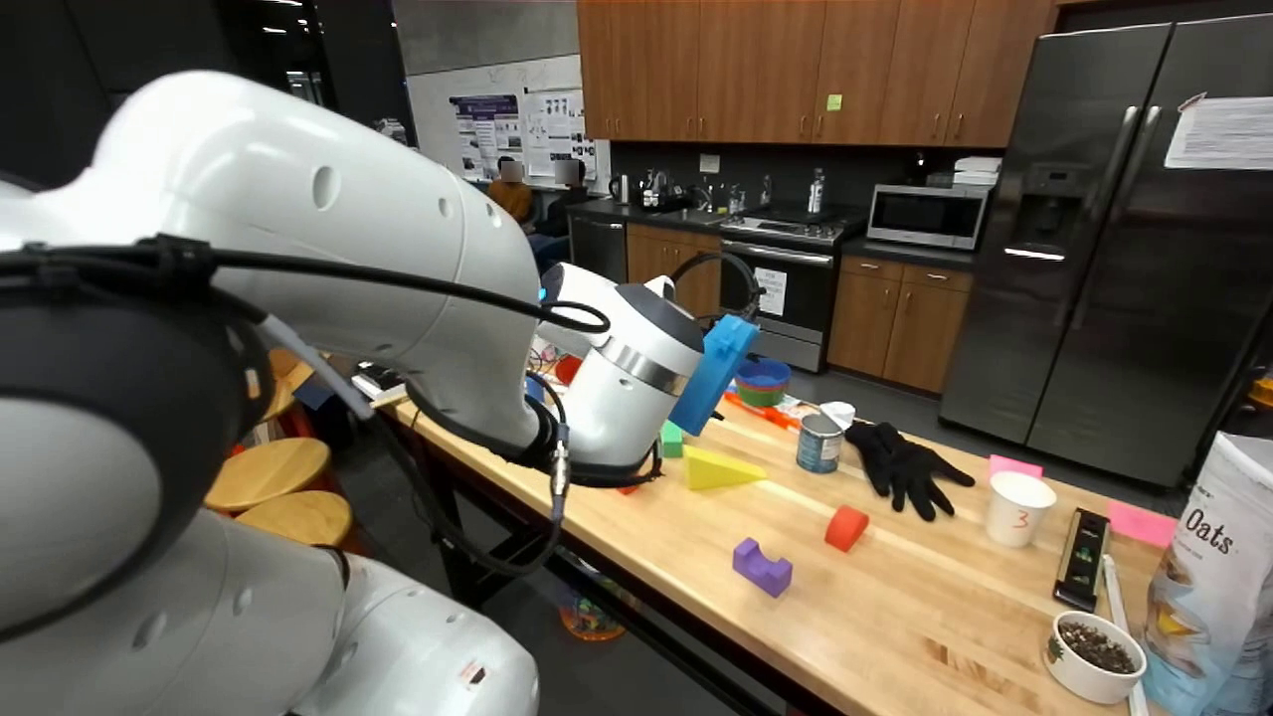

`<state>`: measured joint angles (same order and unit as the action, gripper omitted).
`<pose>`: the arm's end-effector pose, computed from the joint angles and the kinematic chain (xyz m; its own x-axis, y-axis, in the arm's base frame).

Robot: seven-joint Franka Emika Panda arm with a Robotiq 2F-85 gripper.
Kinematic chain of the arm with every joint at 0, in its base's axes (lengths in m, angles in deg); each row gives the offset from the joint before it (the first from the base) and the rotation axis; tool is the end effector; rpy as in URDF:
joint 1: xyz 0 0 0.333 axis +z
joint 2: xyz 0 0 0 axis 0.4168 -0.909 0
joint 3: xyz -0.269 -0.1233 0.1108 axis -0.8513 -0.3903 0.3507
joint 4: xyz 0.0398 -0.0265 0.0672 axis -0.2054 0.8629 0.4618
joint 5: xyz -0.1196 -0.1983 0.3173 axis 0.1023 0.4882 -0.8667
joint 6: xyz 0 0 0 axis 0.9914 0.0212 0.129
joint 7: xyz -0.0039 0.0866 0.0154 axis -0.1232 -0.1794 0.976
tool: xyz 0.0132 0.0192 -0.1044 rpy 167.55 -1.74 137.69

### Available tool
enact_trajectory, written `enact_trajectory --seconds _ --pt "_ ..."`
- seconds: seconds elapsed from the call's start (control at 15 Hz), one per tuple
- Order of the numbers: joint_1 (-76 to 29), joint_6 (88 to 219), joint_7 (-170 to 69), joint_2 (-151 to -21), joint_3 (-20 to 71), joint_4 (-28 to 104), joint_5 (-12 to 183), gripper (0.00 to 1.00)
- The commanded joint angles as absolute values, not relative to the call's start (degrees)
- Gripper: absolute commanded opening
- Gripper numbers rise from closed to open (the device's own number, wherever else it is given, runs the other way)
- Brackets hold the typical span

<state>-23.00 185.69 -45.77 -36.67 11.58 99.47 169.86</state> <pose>0.3793 -0.0491 0.4541 0.4433 0.8923 0.0852 0.4739 -0.3140 0.8227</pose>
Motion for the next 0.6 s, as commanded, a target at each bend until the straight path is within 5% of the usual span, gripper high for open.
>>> enact_trajectory --seconds 0.0,0.53 --pt "-22.29 200.14 -53.96 -40.88 6.45 94.89 182.03 1.0" --pt "-20.32 205.64 -59.07 -48.97 -1.18 95.61 175.69 1.0"
